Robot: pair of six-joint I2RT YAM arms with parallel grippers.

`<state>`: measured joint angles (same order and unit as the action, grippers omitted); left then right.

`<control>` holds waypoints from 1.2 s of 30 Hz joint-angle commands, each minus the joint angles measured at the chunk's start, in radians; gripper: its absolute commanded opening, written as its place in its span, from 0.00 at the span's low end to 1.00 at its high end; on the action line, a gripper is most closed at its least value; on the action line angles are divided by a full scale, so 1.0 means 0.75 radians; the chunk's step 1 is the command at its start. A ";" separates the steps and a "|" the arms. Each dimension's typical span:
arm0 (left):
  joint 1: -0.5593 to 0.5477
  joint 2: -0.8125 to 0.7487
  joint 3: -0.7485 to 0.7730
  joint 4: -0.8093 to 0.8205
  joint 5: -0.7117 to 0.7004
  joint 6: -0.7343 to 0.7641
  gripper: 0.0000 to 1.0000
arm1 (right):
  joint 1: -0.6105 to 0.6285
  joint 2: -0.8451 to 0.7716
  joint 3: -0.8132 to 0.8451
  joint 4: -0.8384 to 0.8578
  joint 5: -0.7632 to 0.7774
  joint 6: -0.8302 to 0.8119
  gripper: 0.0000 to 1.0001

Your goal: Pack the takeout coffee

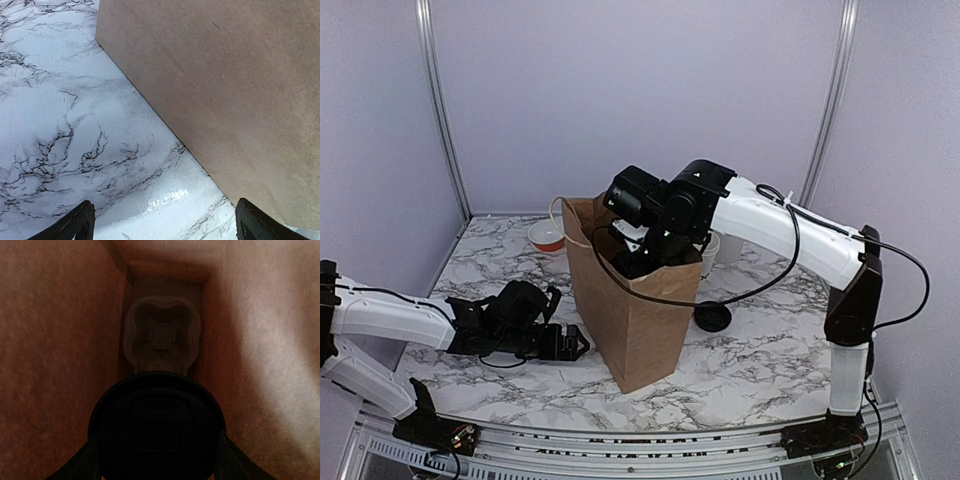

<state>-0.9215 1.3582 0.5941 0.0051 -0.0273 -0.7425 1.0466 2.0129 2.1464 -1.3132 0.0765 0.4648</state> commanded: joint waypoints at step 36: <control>0.040 -0.070 -0.062 0.081 0.037 0.008 0.99 | -0.015 -0.024 -0.328 0.046 -0.141 0.098 0.61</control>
<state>-0.8993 1.3361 0.5644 0.0494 -0.0071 -0.7441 1.0344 2.0117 1.9354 -1.2797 -0.0135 0.5251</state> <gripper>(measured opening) 0.989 0.696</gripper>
